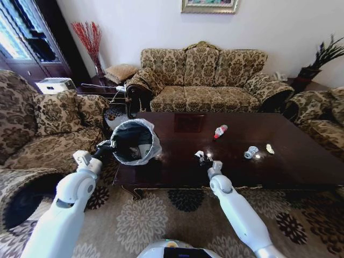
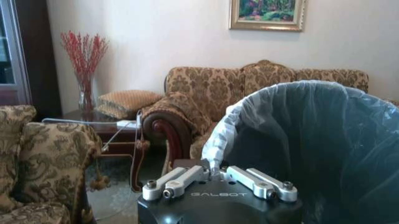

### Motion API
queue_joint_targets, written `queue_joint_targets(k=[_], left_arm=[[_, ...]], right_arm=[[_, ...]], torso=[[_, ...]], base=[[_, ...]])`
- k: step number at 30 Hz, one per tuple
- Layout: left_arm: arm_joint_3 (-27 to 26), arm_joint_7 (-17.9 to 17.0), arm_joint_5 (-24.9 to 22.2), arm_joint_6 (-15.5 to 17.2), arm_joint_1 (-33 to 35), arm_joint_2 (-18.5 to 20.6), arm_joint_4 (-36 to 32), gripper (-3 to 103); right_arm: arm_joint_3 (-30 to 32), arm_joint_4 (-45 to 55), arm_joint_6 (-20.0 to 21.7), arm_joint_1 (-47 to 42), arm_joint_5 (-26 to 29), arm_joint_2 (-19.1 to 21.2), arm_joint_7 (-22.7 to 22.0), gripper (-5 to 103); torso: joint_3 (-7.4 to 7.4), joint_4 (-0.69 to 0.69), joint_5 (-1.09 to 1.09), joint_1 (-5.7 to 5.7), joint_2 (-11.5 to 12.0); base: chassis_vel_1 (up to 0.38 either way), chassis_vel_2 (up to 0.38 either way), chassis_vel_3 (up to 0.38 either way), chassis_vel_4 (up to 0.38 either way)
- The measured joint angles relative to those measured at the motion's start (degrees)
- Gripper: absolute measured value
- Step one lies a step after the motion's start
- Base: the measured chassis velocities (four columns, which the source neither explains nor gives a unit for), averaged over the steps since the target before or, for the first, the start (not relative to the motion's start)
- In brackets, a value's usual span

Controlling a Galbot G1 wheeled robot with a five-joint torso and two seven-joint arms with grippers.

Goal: Move to the front of the table and place the trash on the table into the trash bin.

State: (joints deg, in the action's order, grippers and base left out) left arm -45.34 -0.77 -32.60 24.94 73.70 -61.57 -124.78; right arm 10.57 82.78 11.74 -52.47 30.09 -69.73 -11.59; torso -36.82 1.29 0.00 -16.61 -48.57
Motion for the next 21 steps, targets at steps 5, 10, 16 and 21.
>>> queue_joint_targets(k=[5, 10, 16, 21], left_arm=[[-0.1, 0.01, -0.01, 0.0, 0.07, -0.16, -0.17, 0], [0.18, -0.01, 0.36, -0.01, 0.59, -0.64, -0.75, 0], [0.49, 0.43, 1.75, -0.08, 1.27, -1.83, -1.07, 0], [0.68, 0.45, 2.38, -0.28, 1.42, -2.13, -0.9, 0]], right_arm=[[0.03, -0.17, -0.21, 0.21, 0.09, -0.2, -0.17, 1], [-0.62, 7.63, -0.28, 0.85, 2.13, 2.17, -2.09, 0], [-5.91, 23.57, 0.41, 8.35, 4.01, 8.47, -2.34, 0], [-13.93, 33.27, 3.66, 17.48, 13.64, 12.86, -2.19, 0]], torso=[[0.0, 0.0, 0.0, 0.0, 0.0], [-0.01, -0.01, 0.01, -0.01, 0.0], [0.0, 0.0, -0.01, 0.0, 0.0], [0.0, 0.0, -0.02, -0.01, 0.0]], base=[[0.0, 0.0, 0.0, 0.0], [0.0, 0.0, 0.0, 0.0], [0.0, 0.0, 0.0, 0.0], [0.0, 0.0, 0.0, 0.0]])
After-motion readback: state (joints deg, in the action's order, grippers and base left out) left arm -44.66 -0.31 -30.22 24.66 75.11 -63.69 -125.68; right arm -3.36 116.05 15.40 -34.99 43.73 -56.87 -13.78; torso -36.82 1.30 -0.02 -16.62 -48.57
